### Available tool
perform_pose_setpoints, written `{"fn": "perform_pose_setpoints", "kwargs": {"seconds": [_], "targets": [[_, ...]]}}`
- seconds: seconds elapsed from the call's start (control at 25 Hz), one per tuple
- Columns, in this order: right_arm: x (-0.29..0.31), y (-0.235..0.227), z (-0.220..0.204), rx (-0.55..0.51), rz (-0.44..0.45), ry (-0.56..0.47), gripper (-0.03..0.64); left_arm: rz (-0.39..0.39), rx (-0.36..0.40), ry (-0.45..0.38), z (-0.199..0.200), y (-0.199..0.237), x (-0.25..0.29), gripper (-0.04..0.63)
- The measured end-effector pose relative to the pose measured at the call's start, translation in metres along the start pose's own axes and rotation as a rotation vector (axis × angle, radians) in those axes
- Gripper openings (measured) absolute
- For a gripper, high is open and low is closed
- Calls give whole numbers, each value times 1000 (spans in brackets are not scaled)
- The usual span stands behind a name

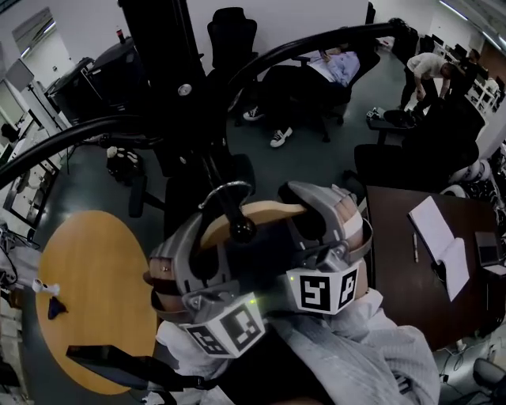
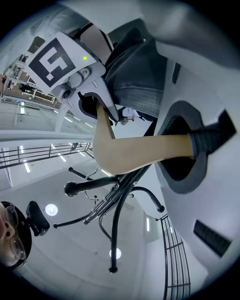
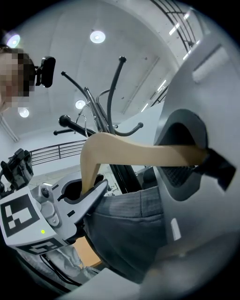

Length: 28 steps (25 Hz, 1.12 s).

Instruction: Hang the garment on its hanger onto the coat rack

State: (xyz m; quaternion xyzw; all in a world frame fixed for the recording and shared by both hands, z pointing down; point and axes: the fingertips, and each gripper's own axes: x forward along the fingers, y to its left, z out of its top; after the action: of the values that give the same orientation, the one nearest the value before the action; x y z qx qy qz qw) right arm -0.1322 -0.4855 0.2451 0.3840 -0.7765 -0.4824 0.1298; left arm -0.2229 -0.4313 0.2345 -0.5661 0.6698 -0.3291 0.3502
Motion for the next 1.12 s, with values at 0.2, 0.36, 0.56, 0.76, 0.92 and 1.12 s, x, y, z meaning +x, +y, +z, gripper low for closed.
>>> {"fn": "perform_pose_setpoints", "kwargs": {"seconds": [0.2,0.36,0.56,0.76,0.92,1.12], "targets": [[21,16,-6,23,51,-21,48,-11,-2,61,-19,-5,12,55],[35,34,-13,51,102,-32,48,-23,13,88,-36,-10,21,59],[40,47,-16,82,133,-56,46,-21,-11,83,-46,-13,24,81],[43,51,-15,66,95,-87,38,-6,39,91,-55,-15,28,81],[42,48,-16,68,74,-85,38,15,45,72,-51,-12,27,81],[29,50,-10,127,147,-110,89,33,19,16,-40,-11,15,86]]}}
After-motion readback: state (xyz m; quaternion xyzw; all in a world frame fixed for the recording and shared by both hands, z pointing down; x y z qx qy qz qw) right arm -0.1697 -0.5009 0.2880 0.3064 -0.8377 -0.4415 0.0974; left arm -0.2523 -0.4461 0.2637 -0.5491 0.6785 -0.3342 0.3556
